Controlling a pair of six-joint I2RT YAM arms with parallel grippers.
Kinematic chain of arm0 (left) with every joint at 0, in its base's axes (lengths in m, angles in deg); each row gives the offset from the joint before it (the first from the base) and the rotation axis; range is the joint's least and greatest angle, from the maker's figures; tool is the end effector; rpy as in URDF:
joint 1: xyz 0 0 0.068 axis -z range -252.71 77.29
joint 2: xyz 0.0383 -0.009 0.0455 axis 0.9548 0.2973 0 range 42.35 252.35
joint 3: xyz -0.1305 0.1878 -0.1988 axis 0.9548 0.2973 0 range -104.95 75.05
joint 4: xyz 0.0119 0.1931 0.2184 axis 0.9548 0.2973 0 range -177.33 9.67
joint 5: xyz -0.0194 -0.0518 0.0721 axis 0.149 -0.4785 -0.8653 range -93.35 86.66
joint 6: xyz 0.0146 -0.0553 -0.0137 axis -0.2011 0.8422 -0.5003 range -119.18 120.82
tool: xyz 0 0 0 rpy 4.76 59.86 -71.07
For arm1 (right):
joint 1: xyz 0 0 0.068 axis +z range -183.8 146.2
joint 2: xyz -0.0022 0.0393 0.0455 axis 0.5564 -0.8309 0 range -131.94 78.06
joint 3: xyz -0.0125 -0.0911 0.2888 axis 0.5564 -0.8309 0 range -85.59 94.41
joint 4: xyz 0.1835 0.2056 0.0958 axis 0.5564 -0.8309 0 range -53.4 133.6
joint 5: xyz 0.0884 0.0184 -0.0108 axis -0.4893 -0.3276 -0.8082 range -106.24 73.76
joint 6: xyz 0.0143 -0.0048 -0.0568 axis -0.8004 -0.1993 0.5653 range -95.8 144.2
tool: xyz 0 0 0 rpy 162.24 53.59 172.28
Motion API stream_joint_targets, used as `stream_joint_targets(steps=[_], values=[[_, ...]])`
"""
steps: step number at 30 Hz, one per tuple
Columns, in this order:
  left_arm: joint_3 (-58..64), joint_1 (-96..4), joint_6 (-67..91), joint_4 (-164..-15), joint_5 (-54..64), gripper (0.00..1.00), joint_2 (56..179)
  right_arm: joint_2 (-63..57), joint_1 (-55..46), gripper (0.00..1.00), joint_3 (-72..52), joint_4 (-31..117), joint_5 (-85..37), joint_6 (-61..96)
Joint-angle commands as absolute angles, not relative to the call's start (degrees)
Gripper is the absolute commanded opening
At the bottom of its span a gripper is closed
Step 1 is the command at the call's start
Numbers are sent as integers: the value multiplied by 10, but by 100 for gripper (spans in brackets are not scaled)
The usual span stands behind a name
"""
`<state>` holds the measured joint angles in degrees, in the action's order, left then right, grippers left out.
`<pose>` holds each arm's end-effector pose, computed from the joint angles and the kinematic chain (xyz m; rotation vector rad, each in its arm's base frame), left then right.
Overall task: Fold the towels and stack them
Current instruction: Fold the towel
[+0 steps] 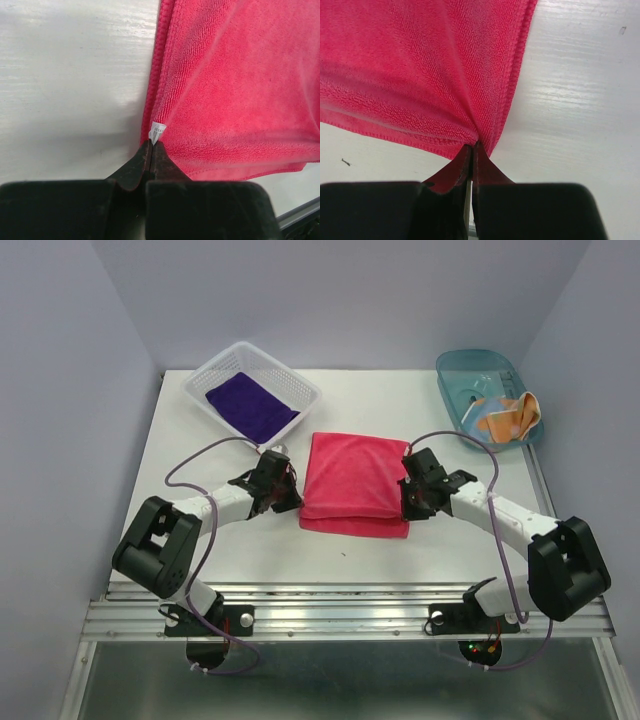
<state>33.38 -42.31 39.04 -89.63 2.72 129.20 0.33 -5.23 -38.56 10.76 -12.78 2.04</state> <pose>0.2797 -0.1694 0.1748 -0.1096 2.4249 -0.7027 0.2456 0.1308 0.2078 -0.1316 2.6889 0.1975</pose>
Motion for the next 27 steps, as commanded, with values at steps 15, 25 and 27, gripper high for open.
stream_joint_targets(steps=[15, 25, 27], values=[[338, -419, 382, -854, 30, 1, 1295, -5, -45, 8, -382, 88, -122, -5], [351, -408, 388, -843, 39, 42, 1251, 39, -43, 41, -419, 91, -160, -9], [352, -405, 388, -834, 35, 49, 1225, 64, -43, 51, -418, 81, -153, -19]])
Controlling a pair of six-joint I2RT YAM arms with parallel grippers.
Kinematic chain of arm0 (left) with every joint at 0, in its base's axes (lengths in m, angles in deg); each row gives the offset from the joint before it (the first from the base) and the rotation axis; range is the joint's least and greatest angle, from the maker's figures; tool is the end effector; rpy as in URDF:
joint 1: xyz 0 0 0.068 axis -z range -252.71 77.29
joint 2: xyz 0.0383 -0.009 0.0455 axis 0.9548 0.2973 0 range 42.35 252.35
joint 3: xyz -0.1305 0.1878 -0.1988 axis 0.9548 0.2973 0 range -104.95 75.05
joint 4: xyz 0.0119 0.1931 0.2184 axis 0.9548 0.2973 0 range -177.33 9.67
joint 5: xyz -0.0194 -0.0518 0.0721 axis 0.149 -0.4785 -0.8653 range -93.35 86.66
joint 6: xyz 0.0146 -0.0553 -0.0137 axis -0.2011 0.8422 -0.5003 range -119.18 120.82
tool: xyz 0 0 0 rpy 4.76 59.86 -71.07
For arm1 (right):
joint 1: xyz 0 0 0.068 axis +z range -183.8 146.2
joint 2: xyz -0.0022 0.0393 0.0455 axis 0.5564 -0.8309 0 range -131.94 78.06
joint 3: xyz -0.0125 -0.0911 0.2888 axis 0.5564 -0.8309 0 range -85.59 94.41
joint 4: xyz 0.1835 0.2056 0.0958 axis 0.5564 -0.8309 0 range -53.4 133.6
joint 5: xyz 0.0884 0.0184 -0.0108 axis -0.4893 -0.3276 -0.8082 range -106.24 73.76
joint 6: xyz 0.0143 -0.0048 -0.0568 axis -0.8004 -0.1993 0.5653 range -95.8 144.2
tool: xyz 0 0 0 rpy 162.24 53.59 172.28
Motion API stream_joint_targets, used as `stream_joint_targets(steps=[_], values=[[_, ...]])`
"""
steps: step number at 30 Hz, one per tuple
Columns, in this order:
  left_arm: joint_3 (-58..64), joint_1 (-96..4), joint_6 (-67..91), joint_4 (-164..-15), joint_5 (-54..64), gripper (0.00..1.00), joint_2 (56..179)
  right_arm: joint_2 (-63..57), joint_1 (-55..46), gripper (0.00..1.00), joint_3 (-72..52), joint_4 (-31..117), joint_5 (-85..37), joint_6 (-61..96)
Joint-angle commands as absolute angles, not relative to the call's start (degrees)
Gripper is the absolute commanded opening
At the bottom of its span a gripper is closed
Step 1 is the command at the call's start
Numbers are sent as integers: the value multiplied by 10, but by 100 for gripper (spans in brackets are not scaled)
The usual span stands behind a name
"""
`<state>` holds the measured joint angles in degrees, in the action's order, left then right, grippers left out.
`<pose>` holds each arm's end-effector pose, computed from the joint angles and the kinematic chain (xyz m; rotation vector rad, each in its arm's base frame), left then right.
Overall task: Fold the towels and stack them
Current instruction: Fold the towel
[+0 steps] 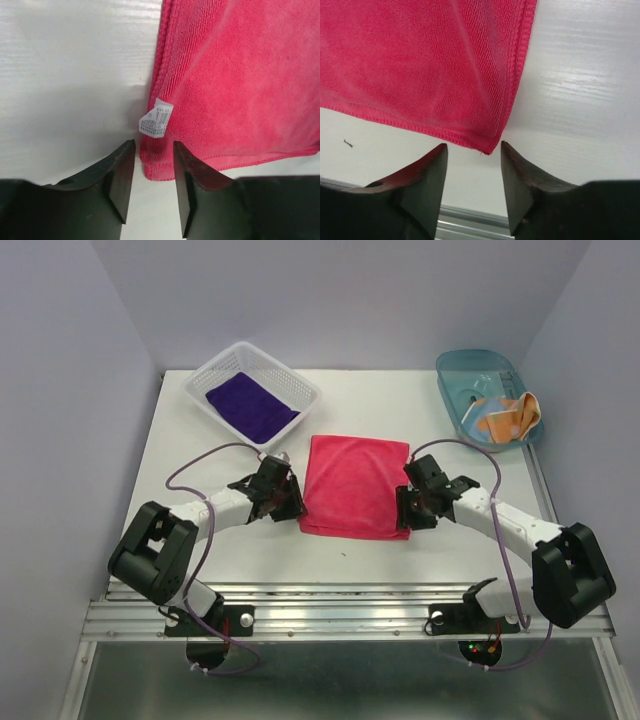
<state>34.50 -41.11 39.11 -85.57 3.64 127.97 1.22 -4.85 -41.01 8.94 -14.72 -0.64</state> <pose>0.2658 -0.1696 0.1692 -0.0858 2.5022 -0.6924 0.2324 0.1272 0.1965 -0.0917 2.7604 0.2223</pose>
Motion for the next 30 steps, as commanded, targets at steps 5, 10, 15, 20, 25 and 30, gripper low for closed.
stream_joint_targets(steps=[5, 10, 15, 20, 25, 30], values=[[351, -402, 390, -807, 14, 59, 1178, 127, -43, 91, -411, 85, -159, -21], [331, -397, 383, -810, 10, 74, 1159, 152, -43, 100, -399, 145, -198, -23], [294, -382, 373, -862, 28, 83, 1185, 116, -44, 100, -386, 224, -134, -73], [279, -372, 366, -923, 91, 83, 1265, 37, -44, 100, -398, 305, -202, -86], [287, -355, 374, -933, 89, 83, 1322, -35, -44, 100, -410, 302, -206, -96], [348, -318, 398, -942, 76, 83, 1309, -3, -44, 100, -486, 296, -236, -118]])
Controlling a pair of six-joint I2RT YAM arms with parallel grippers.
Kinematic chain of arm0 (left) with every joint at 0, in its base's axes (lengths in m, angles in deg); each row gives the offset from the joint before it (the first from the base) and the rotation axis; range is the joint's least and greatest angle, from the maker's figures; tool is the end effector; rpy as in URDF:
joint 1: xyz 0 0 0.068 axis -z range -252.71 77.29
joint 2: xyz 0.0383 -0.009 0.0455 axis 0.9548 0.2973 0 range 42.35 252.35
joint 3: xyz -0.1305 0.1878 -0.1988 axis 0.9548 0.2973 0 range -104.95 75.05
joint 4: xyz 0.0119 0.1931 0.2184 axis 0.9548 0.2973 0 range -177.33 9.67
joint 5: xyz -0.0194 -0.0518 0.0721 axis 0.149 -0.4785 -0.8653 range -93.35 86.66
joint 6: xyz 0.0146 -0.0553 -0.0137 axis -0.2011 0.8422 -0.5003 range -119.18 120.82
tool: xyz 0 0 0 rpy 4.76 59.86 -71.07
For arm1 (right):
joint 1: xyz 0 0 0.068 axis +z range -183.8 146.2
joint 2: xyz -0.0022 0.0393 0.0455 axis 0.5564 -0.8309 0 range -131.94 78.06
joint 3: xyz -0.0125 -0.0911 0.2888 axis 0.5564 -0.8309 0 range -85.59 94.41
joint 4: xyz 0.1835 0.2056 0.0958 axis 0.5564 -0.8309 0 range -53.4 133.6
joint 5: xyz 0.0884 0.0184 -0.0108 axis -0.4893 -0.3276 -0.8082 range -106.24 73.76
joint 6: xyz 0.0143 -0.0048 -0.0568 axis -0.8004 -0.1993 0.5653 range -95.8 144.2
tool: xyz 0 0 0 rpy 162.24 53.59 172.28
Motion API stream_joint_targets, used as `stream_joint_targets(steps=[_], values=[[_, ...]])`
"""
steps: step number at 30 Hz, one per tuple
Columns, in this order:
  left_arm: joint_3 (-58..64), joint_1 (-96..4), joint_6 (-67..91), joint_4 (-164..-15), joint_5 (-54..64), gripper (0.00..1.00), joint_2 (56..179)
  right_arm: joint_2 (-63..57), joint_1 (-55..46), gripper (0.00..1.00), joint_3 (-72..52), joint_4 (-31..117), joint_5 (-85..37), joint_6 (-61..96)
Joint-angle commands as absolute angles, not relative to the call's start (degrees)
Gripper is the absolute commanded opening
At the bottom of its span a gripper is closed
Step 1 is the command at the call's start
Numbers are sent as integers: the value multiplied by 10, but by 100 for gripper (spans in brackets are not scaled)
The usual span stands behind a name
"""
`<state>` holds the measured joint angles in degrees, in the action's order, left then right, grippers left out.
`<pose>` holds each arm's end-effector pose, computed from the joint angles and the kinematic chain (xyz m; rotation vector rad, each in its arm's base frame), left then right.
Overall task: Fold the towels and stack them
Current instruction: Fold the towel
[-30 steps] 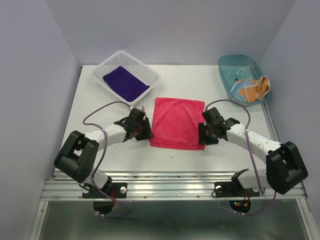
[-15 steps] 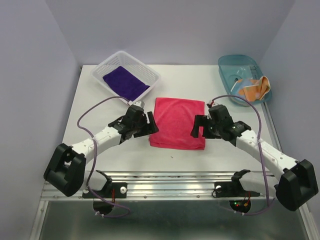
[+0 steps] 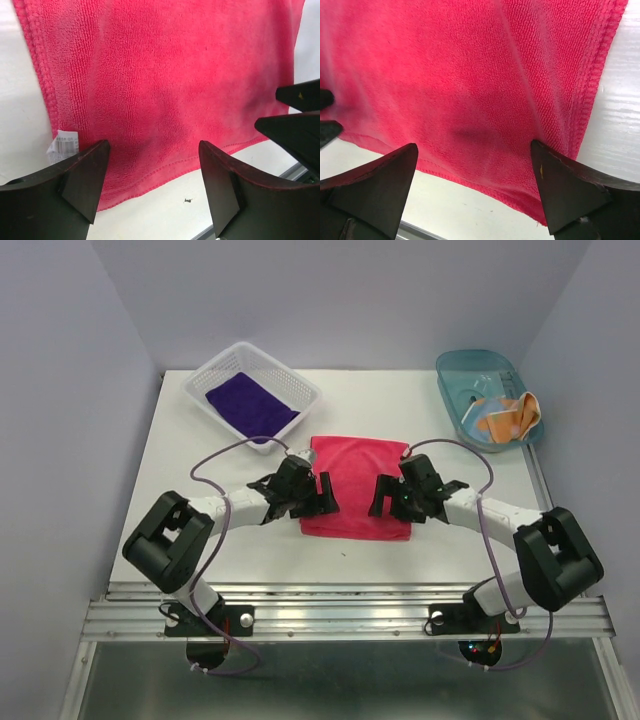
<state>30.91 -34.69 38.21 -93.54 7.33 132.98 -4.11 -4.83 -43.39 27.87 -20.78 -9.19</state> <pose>0.2677 -0.2193 0.1741 0.1181 2.4220 -0.8656 0.2577 0.1465 0.1777 0.0690 2.6227 0.5080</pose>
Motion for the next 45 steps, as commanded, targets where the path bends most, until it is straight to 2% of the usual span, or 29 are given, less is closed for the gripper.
stream_joint_targets(steps=[1, 8, 12, 13, 15, 17, 21, 23, 28, 31, 35, 45], values=[[358, -313, 411, -942, 73, 83, 1302, 12, -43, 100, -500, 293, -242, -122], [455, -264, 471, -924, 66, 83, 1174, 180, -42, 100, -612, 262, -302, -151], [438, -260, 457, -885, 16, 84, 1102, 255, -42, 100, -572, 222, -268, -121], [411, -260, 449, -874, 3, 99, 1096, 265, -41, 100, -558, 215, -252, -117], [381, -261, 429, -850, -56, 99, 1094, 266, -42, 100, -513, 205, -199, -107], [329, -267, 418, -814, -110, 99, 1119, 250, -41, 100, -487, 208, -170, -103], [260, -312, 377, -802, -127, 99, 1193, 194, -43, 100, -428, 221, -90, -75], [188, -338, 373, -764, -164, 99, 1238, 154, -52, 100, -398, 230, -69, -66], [120, -346, 325, -783, -181, 99, 1315, 91, -84, 100, -370, 278, -102, -46], [86, -360, 294, -788, -152, 99, 1384, 42, -122, 100, -351, 293, -138, -43], [63, -377, 286, -789, -139, 88, 1431, 1, -153, 100, -343, 305, -159, -39], [36, -394, 281, -800, -130, 79, 1484, -43, -186, 100, -329, 316, -189, -21]])
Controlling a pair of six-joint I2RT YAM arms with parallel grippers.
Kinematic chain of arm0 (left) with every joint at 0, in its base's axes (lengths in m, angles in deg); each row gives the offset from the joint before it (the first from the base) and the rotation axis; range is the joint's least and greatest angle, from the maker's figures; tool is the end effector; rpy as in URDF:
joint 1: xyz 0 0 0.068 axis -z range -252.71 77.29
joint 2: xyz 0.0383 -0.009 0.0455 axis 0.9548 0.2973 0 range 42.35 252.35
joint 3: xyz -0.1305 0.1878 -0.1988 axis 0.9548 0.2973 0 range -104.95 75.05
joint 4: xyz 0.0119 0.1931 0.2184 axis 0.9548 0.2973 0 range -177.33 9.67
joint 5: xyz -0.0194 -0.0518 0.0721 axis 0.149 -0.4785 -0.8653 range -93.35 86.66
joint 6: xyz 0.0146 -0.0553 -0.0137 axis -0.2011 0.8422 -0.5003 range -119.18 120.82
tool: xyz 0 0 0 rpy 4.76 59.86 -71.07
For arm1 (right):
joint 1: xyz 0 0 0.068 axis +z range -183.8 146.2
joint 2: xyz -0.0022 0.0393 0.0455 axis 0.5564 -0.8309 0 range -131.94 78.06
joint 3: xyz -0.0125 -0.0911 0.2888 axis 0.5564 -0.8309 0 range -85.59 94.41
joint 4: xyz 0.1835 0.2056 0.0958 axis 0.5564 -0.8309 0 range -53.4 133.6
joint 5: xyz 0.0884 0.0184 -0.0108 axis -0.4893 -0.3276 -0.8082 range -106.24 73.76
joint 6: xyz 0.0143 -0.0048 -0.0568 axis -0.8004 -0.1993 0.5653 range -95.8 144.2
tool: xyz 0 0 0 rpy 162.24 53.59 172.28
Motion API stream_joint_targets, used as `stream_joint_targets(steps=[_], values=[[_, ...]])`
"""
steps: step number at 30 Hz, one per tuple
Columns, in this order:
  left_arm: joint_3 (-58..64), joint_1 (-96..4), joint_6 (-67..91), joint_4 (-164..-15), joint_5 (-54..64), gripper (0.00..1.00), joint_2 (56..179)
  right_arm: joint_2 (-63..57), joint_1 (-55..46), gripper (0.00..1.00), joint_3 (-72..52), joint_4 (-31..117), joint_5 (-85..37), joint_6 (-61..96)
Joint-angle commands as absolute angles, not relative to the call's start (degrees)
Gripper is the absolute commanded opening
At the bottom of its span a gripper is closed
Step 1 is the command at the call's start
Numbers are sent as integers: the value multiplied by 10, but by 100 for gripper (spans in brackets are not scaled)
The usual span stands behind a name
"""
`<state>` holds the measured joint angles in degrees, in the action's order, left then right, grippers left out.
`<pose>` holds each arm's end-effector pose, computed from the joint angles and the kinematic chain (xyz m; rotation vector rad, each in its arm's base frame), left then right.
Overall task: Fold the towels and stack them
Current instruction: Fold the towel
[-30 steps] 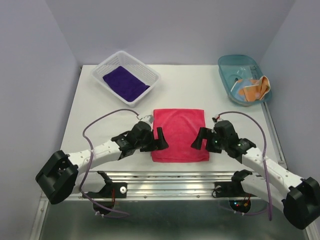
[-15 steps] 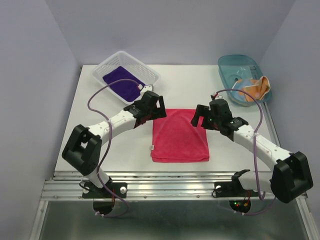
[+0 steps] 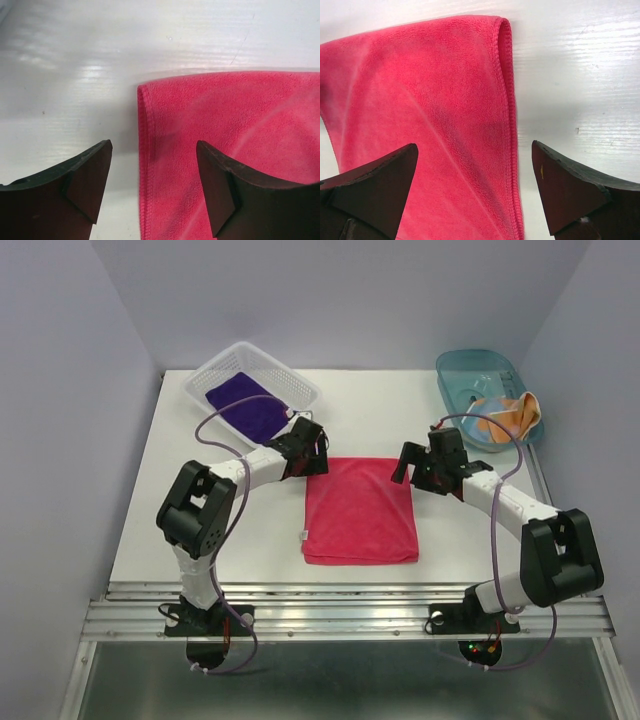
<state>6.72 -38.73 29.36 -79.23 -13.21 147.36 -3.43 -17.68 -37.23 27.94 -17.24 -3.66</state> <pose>0.3663 -0.2381 0.1995 0.0272 2.3624 -0.3361 0.3054 0.0890 0.2165 0.2431 2.4441 0.3656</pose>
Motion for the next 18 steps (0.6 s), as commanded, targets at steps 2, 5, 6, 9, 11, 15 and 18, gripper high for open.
stream_joint_targets(steps=[2, 5, 6, 9, 11, 15, 18], values=[[29, -397, 281, -801, -128, 78, 1497, -48, -189, 100, -328, 318, -191, -19], [17, -398, 280, -797, -132, 72, 1515, -60, -196, 100, -322, 323, -201, -16], [12, -399, 278, -797, -131, 70, 1519, -65, -197, 100, -321, 324, -203, -13], [3, -399, 277, -794, -145, 68, 1537, -72, -201, 100, -315, 323, -203, -10], [-13, -401, 278, -786, -153, 67, 1553, -78, -203, 100, -314, 325, -205, -3], [-25, -402, 279, -782, -146, 65, 1570, -90, -203, 100, -313, 325, -204, 4], [-26, -404, 279, -782, -148, 65, 1572, -104, -204, 100, -306, 325, -201, 8]])
